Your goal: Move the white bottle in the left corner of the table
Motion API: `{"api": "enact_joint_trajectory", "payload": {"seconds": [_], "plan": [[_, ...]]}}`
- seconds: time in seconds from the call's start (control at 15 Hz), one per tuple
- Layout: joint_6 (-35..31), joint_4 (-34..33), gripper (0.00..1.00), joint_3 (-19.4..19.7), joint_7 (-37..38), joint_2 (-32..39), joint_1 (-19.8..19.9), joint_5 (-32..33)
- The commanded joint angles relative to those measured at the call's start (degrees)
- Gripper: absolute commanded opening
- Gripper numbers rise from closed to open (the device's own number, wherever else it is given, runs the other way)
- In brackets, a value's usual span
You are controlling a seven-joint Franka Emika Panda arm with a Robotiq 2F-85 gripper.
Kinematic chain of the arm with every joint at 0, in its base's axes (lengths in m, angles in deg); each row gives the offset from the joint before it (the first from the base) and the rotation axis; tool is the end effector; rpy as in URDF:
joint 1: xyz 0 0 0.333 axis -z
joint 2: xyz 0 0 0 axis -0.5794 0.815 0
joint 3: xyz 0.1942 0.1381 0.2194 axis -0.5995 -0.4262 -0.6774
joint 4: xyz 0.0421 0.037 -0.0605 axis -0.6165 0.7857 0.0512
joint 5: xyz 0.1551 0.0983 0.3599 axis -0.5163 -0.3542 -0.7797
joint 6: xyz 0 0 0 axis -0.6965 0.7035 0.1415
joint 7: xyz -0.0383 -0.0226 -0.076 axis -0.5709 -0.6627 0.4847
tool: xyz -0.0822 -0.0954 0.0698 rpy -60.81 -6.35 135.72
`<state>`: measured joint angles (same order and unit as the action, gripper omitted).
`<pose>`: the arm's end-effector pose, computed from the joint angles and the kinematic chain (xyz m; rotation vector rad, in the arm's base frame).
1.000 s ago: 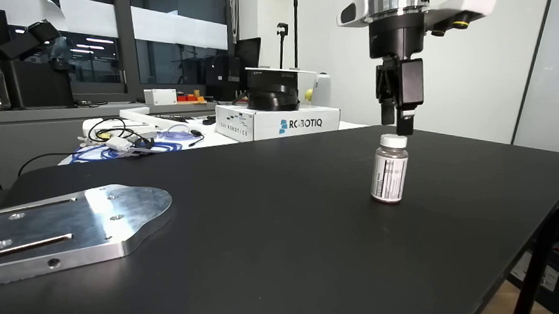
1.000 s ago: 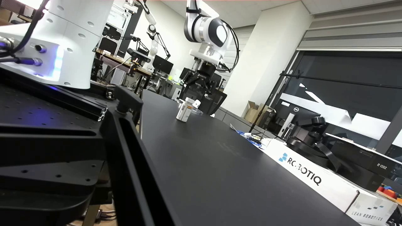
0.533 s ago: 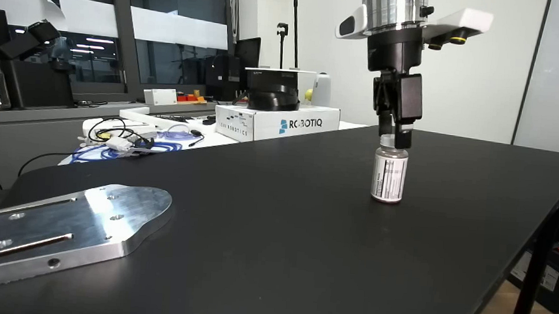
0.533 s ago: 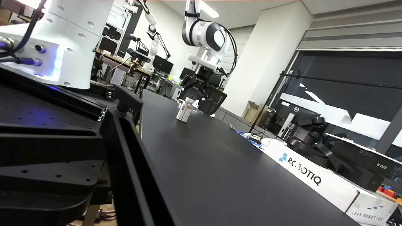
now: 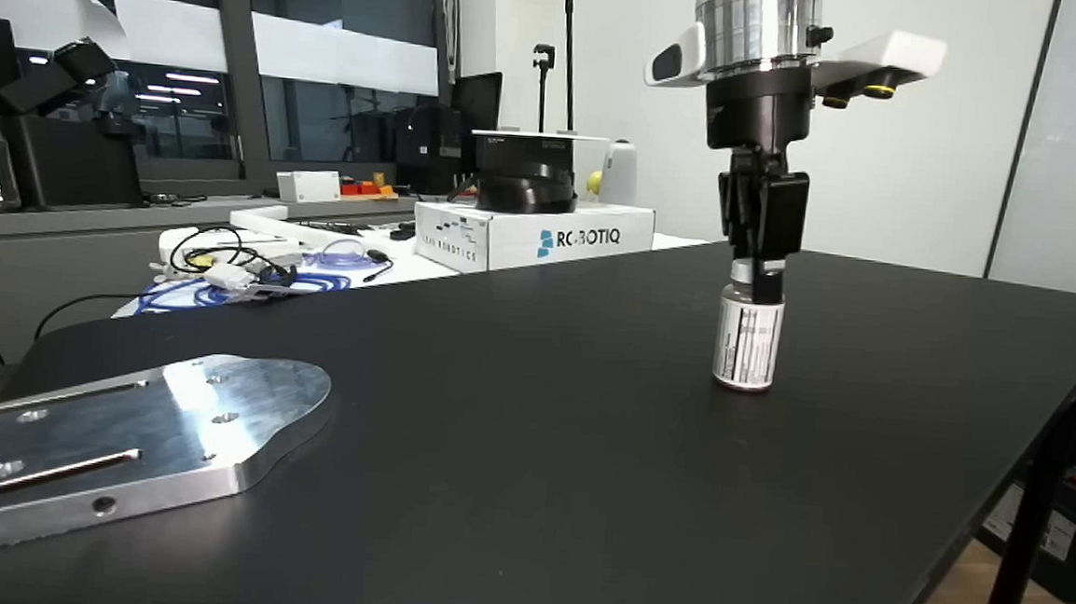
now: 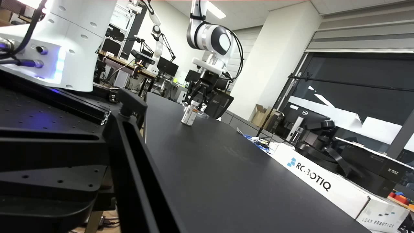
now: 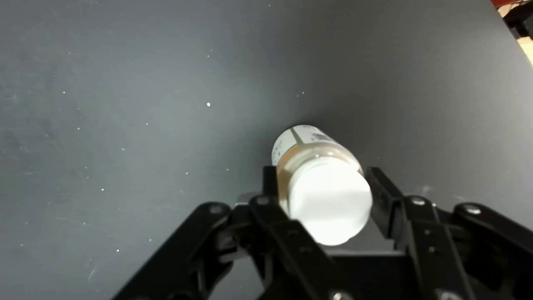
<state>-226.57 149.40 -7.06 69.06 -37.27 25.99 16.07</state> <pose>0.4458 0.1691 0.1819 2.8549 1.2068 -0.1422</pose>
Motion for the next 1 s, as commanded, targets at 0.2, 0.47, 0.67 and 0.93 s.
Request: {"api": "enact_joint_trajectory", "payload": {"seconds": [0.2,0.47,0.67,0.93], "plan": [[2.25,0.05,0.29,0.55,0.85,-4.01,0.4,1.47],[6.89,0.07,0.29,1.64,1.3,-8.76,0.72,3.32],[10.03,0.4,0.29,2.76,1.17,-11.69,1.41,4.9],[12.36,0.22,0.29,5.38,0.06,-13.71,3.85,7.7]]}}
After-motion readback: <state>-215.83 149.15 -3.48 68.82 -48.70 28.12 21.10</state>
